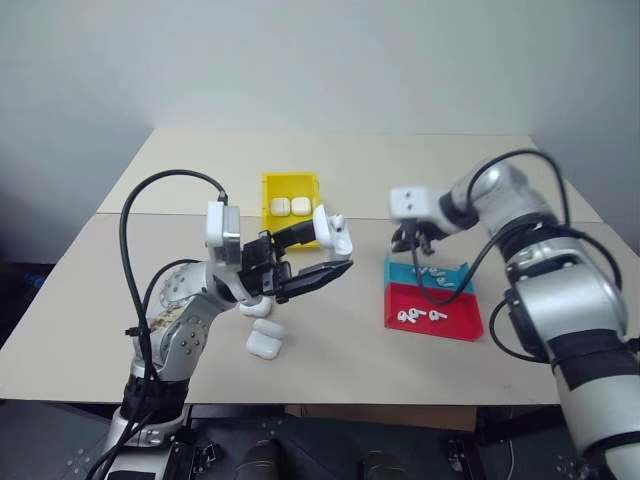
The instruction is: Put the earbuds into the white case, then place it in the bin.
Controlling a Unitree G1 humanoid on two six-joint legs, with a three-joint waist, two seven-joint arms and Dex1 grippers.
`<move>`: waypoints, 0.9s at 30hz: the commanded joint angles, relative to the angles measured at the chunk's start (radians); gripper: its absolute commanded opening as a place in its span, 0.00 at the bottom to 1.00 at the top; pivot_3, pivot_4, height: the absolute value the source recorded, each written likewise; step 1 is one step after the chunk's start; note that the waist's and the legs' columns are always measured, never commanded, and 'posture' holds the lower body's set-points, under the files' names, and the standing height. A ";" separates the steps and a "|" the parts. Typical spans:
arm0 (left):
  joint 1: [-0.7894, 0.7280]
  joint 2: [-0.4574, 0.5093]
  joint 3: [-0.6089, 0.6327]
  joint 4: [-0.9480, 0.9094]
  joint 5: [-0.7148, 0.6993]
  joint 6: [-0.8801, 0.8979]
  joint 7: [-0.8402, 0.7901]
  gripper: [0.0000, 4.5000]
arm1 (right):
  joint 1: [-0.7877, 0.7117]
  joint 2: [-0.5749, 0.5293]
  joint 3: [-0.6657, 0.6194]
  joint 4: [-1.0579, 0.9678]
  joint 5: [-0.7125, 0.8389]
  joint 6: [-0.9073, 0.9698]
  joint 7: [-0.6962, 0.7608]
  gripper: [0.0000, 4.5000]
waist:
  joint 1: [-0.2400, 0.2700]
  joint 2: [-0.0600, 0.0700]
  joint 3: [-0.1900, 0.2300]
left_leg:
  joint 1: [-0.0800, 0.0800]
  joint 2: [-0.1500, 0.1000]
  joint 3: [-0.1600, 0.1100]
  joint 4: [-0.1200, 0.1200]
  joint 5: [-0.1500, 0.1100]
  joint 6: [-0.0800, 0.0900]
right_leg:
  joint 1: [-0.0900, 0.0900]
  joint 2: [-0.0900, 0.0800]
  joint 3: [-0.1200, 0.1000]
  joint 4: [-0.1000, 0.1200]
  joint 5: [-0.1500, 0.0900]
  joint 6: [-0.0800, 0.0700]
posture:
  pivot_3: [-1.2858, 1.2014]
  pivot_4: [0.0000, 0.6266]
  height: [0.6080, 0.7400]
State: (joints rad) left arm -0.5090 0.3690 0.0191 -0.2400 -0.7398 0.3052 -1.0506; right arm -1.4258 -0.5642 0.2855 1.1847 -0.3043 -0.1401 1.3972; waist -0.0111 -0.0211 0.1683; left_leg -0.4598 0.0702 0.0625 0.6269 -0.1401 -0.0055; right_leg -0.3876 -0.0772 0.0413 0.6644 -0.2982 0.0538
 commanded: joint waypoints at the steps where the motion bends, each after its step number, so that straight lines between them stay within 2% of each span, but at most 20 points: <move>1: -0.048 0.001 0.012 0.023 -0.018 -0.005 -0.028 0.62 | 0.079 -0.082 -0.149 -0.333 0.174 0.353 0.081 0.14 | 0.003 0.000 0.000 | 0.000 0.000 0.000 0.000 0.000 0.000 | 0.000 0.000 0.000 0.000 0.000 0.000 | 0.52 0.24 1.00; 3: -0.061 0.000 0.016 0.041 -0.023 -0.004 -0.040 0.62 | 0.178 -0.114 -0.225 -0.581 0.263 0.600 0.072 0.14 | 0.006 0.000 0.000 | 0.000 0.000 -0.001 0.000 0.000 0.000 | 0.001 0.000 -0.001 0.000 0.000 0.000 | 0.52 0.24 1.00; 7: -0.093 -0.006 0.014 0.080 -0.026 0.000 -0.060 0.62 | 0.428 -0.099 -0.527 -1.143 0.524 1.199 -0.082 0.14 | 0.017 0.000 0.000 | 0.000 0.000 -0.001 0.000 0.000 0.000 | 0.000 0.000 -0.001 0.001 0.000 0.000 | 0.52 0.24 1.00; 9: -0.104 -0.008 0.013 0.089 -0.026 0.005 -0.065 0.62 | 0.506 -0.032 -0.655 -1.338 0.626 1.395 -0.164 0.14 | 0.014 0.000 0.000 | 0.000 0.000 -0.001 0.001 0.000 0.000 | 0.000 0.000 0.000 0.001 0.000 0.000 | 0.52 0.24 1.00; 13: -0.133 -0.013 0.004 0.095 -0.043 0.034 -0.080 0.62 | 0.587 0.190 -0.892 -1.659 0.776 1.665 -0.306 0.14 | 0.008 0.000 0.000 | 0.000 0.000 -0.002 0.001 0.000 0.000 | 0.000 0.001 0.000 0.002 0.000 0.000 | 0.52 0.24 1.00; 16: -0.149 -0.014 0.004 0.101 -0.048 0.054 -0.093 0.62 | 0.576 0.303 -0.985 -1.746 0.866 1.750 -0.381 0.14 | 0.008 0.001 0.000 | 0.000 0.000 -0.002 0.001 0.000 0.000 | 0.000 0.000 0.000 0.002 0.000 0.000 | 0.52 0.24 1.00; 22: -0.166 -0.031 -0.012 0.122 -0.037 0.058 -0.105 0.62 | 0.553 0.495 -1.088 -1.842 1.069 1.754 -0.561 0.14 | 0.007 0.001 0.000 | 0.000 0.000 -0.002 0.000 0.000 0.000 | 0.000 0.000 0.000 0.002 0.000 0.000 | 0.52 0.24 1.00; 27: -0.171 -0.046 -0.018 0.123 -0.030 0.053 -0.096 0.62 | 0.570 0.570 -1.092 -1.886 1.201 1.754 -0.691 0.14 | 0.004 0.001 0.000 | 0.000 0.000 -0.002 0.000 0.000 0.000 | 0.000 0.000 -0.001 0.001 0.000 0.000 | 0.52 0.24 1.00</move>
State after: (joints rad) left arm -0.6558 0.3283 -0.0003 -0.0997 -0.7689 0.3672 -1.1493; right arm -0.8531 -0.0029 -0.7992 -0.6627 0.8388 1.6063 0.7450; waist -0.0075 -0.0205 0.1679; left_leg -0.4601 0.0700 0.0605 0.6269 -0.1401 -0.0054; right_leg -0.3874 -0.0768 0.0408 0.6658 -0.2981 0.0538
